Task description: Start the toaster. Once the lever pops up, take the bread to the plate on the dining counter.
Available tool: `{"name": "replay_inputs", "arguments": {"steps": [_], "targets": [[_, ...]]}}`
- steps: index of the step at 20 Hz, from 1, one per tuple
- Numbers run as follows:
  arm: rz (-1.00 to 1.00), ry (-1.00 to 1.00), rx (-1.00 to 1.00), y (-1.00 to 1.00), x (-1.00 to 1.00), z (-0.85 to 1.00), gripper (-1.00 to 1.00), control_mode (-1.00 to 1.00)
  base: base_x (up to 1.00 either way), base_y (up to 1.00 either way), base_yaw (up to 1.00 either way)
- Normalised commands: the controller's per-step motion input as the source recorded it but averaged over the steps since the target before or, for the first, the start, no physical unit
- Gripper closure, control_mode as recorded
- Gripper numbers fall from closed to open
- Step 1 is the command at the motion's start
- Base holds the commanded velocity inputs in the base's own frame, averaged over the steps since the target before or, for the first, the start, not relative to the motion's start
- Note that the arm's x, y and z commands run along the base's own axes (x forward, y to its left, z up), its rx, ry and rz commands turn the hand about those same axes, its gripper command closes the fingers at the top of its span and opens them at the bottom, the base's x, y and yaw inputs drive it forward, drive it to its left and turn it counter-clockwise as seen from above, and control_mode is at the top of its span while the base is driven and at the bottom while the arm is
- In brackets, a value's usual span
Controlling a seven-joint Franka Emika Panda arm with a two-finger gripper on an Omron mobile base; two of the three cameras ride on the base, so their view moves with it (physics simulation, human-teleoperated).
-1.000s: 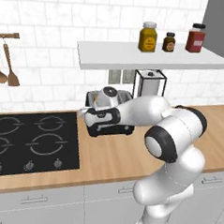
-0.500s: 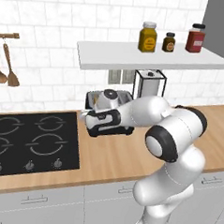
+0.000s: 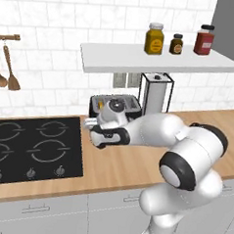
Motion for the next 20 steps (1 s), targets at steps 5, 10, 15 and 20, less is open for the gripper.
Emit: {"name": "replay_inputs", "arguments": {"steps": [5,10,15,20], "targets": [[0.00,-0.33,-0.01,0.13,-0.57,0.60,-1.00,-1.00,0.00,0.00,0.00],[0.02,-0.31,-0.10,0.41,-0.43,0.87,-1.00,-1.00,0.00,0.00,0.00],[0.01,-0.16,-0.14,0.33,-0.61,0.86,-1.00,-1.00,0.00,0.00,0.00],[-0.04,0.01,-0.02,-0.09,-0.44,0.86,-1.00,-1.00,0.00,0.00,0.00]]}}
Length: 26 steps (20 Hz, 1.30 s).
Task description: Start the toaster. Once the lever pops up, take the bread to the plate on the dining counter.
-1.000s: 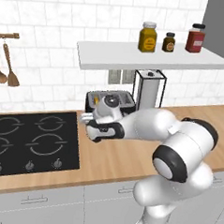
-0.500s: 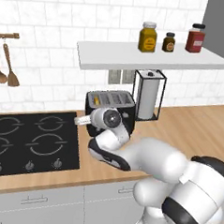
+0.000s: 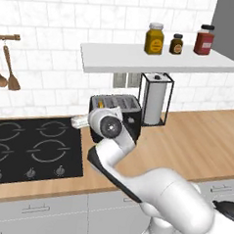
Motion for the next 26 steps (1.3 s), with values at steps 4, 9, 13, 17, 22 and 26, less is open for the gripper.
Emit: {"name": "replay_inputs", "arguments": {"steps": [4,9,13,17,22,26], "targets": [[-0.07,0.10,0.00,-0.47,-0.12,0.89,-1.00,-1.00,0.00,0.00,0.00],[-0.09,0.17,0.03,-0.96,0.00,0.29,-1.00,-1.00,0.00,0.00,0.00],[-0.05,0.06,0.06,-1.00,-0.06,-0.02,-1.00,-1.00,0.00,0.00,0.00],[-0.05,0.08,0.05,-1.00,-0.13,-0.12,-1.00,-1.00,0.00,0.00,0.00],[-0.03,0.05,0.07,-1.00,-0.19,-0.02,-1.00,-1.00,0.00,0.00,0.00],[0.00,0.00,0.10,-1.00,-0.16,0.00,-1.00,-1.00,0.00,0.00,0.00]]}}
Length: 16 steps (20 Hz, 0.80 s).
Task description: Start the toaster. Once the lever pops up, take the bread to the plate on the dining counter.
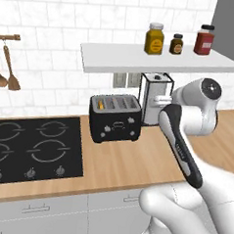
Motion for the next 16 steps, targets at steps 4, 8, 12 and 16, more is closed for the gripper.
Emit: {"name": "replay_inputs", "arguments": {"steps": [4,8,12,16], "targets": [[0.00,0.00,0.10,-1.00,-0.11,0.00,-1.00,-1.00,0.00,0.00,0.00],[0.00,0.00,0.09,-0.86,-0.09,0.00,-1.00,-1.00,0.00,0.00,0.00],[0.00,0.00,0.03,-0.27,-0.02,0.00,-1.00,-1.00,0.00,0.00,0.00],[0.00,0.00,0.00,0.00,0.00,0.00,-1.00,-1.00,0.00,0.00,0.00]]}}
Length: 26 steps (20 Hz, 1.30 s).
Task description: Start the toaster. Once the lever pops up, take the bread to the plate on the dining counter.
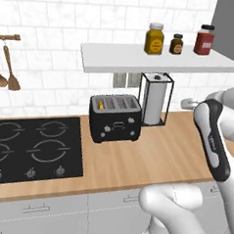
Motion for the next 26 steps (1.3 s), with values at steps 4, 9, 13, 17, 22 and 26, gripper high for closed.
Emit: {"name": "replay_inputs", "arguments": {"steps": [4,9,13,17,22,26], "targets": [[0.00,0.00,0.00,0.00,0.00,0.00,-1.00,-1.00,0.00,0.00,0.00],[0.00,0.00,0.00,0.00,0.00,0.00,-1.00,-1.00,0.00,0.00,0.00],[0.00,0.00,0.00,0.00,0.00,0.00,-1.00,-1.00,0.00,0.00,0.00],[0.00,0.00,0.00,0.00,0.00,0.00,-1.00,-1.00,0.00,0.00,0.00],[0.00,0.00,0.00,0.00,0.00,0.00,-1.00,-1.00,0.00,0.00,0.00],[0.00,0.00,0.00,0.00,0.00,0.00,-1.00,-1.00,0.00,0.00,0.00]]}}
